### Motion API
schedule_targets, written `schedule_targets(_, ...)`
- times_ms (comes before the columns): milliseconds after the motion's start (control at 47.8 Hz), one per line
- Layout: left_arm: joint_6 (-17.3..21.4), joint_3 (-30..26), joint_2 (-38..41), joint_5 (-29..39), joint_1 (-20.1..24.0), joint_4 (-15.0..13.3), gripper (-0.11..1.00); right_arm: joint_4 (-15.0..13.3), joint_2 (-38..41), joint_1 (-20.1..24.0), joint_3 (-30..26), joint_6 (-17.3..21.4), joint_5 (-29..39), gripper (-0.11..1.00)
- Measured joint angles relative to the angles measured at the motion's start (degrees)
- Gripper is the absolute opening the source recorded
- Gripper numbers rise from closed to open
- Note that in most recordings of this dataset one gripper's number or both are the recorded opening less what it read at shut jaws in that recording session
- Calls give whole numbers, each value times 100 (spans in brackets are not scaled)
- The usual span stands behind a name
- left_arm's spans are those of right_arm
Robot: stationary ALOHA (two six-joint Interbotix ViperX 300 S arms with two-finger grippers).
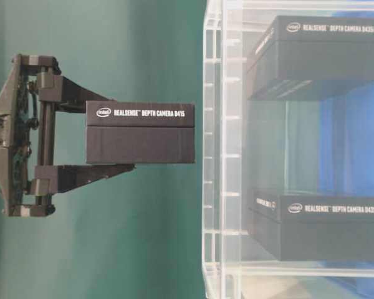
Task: Take the box out of the case with the right arm.
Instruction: 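Carry the box toward the front and lower it onto the table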
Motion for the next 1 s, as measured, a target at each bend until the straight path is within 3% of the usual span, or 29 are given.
schedule_targets(607, 0, 0, 0, 9, 0, -9, 2, -9, 9, 1116, 0, 984, 141, 65)
schedule_targets(1004, 0, 0, -18, 0, 9, 0, 2, -9, 9, 1872, 0, 1872, 229, 65)
